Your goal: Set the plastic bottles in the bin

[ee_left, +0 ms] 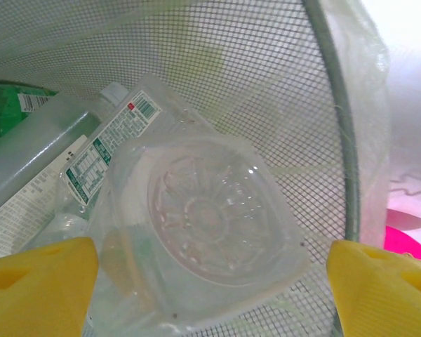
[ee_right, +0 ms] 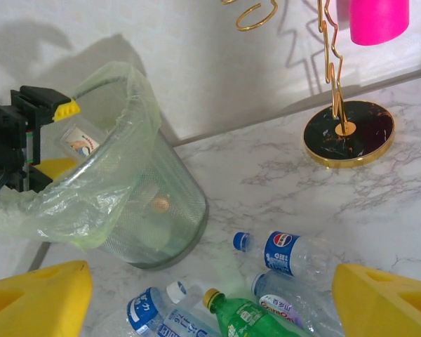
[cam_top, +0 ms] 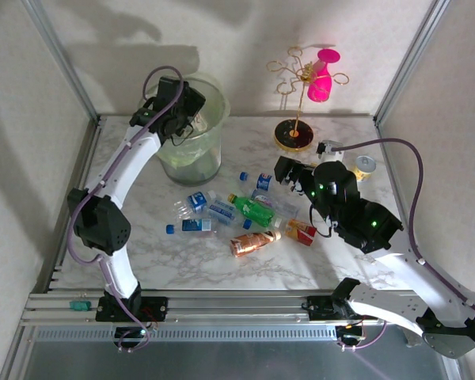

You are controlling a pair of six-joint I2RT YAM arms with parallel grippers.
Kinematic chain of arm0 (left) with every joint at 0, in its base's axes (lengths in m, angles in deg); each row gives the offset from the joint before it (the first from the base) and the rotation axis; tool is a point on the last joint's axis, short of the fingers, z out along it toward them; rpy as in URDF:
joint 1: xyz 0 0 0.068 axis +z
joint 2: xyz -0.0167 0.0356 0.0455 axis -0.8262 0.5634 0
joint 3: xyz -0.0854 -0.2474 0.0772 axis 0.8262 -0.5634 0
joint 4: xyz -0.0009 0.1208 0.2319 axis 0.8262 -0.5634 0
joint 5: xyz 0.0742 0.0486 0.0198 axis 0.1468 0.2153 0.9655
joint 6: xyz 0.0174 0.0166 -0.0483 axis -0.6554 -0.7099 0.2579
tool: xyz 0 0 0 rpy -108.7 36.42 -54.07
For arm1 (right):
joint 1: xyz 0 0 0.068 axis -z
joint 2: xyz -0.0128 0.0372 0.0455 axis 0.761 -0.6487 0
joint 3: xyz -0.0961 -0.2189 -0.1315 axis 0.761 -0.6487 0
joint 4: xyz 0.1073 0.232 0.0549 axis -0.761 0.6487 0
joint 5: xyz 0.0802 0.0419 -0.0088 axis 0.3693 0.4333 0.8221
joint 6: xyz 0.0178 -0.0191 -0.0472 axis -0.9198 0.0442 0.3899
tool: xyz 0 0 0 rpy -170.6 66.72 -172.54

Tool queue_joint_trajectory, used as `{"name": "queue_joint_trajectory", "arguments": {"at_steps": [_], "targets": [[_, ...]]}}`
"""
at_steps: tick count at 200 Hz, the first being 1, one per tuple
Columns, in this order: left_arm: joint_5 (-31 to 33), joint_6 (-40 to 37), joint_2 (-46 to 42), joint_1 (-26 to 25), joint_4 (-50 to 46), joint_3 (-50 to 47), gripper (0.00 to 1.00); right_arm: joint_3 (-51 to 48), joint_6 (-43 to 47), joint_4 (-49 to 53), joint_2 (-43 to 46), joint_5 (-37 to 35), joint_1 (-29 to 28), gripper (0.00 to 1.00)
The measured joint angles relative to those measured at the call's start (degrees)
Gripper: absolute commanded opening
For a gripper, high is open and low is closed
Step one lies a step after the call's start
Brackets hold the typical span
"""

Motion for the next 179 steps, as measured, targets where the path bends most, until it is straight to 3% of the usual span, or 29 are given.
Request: {"name": "queue_joint_trajectory", "arguments": {"at_steps": [52, 117, 179], "targets": [[0.2, -4.0, -8.9, 0.0, 1.3, -3.0, 0.77, 0.2, 0.7, 0.8, -0.5, 0.5, 0.0, 0.89], [-1.8, -13.4, -19.1, 0.0, 5.9, -11.2, 0.36, 0.9, 1.5, 1.7, -5.0, 5.2, 0.0, 0.84], [-5.5, -17.3, -21.6, -2.2, 7.3, -22.4, 0.42, 2.0, 2.3, 6.5, -12.0, 7.7, 0.0, 0.86]]}}
